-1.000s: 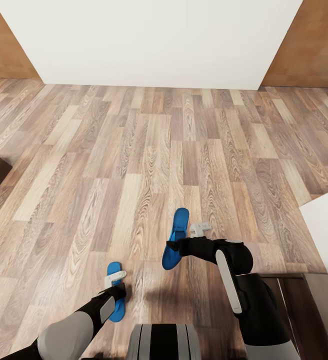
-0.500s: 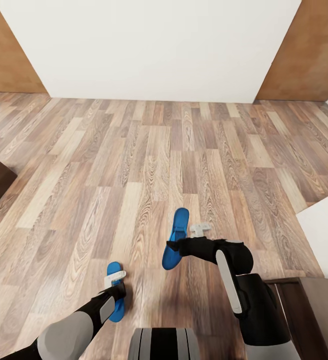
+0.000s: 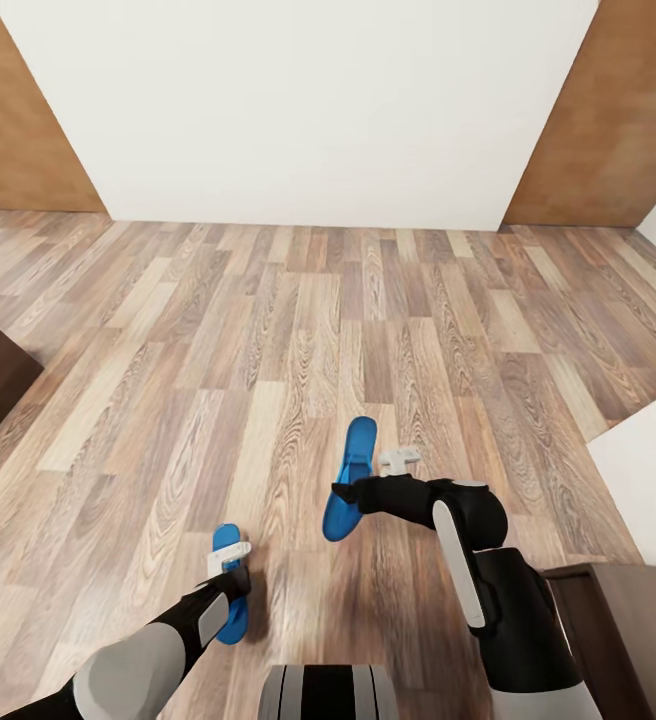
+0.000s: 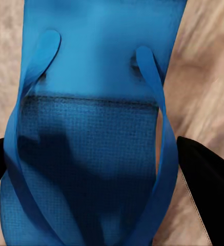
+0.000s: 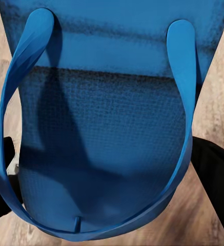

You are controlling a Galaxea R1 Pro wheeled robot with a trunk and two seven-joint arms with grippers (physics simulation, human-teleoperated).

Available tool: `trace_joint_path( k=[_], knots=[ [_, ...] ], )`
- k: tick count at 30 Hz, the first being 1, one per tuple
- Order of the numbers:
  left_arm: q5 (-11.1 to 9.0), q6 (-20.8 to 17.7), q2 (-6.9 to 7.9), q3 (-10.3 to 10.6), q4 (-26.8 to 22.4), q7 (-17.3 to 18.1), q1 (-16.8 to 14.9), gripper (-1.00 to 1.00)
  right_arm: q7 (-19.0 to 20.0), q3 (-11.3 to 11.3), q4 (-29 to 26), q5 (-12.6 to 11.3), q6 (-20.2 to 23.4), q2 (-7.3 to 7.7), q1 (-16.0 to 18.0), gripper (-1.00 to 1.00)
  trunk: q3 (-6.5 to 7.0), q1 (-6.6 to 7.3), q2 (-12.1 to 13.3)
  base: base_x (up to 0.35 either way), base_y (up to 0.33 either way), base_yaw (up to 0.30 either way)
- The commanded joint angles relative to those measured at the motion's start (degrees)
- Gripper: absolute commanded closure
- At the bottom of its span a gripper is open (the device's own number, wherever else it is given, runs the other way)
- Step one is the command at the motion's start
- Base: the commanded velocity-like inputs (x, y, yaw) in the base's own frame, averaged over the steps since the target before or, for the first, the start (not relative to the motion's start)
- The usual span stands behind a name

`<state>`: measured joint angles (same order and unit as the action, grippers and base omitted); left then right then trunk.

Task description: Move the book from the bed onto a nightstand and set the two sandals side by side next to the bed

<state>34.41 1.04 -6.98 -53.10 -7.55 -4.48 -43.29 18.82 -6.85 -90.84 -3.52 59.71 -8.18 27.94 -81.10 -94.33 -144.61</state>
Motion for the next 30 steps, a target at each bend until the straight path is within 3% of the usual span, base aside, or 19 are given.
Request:
trace_joint_path(
  k=[1, 8, 18, 30],
  knots=[
    [0.67, 0.1, -0.02, -0.42, 0.0, -0.18, -0.01, 1.0, 0.04, 0.02, -0.03, -0.26, 0.29, -0.01, 0.02, 1.0, 0.19, 0.03, 0.0, 0.0, 0.0, 0.0],
    [0.66, 0.1, 0.1, -0.42, 0.0, -0.18, 0.03, 1.0, 0.8, 0.03, -0.03, -0.2, 0.29, 0.01, 0.04, 1.0, 1.74, 0.21, 0.1, 0.0, 0.0, 0.0],
    [0.58, -0.15, 0.16, -0.42, 0.0, -0.18, 0.12, 1.0, 0.96, 0.24, -0.03, -0.17, 0.29, 0.01, 0.16, 1.0, 1.74, 0.21, 0.1, 0.0, 0.0, 0.0],
    [0.49, -0.93, 0.29, -0.42, 0.0, 0.05, 0.05, 1.0, 1.0, 0.26, -0.03, -0.17, 0.29, 0.01, 0.13, 1.0, 4.4, 0.52, 0.26, 0.0, 0.0, 0.0]
  ],
)
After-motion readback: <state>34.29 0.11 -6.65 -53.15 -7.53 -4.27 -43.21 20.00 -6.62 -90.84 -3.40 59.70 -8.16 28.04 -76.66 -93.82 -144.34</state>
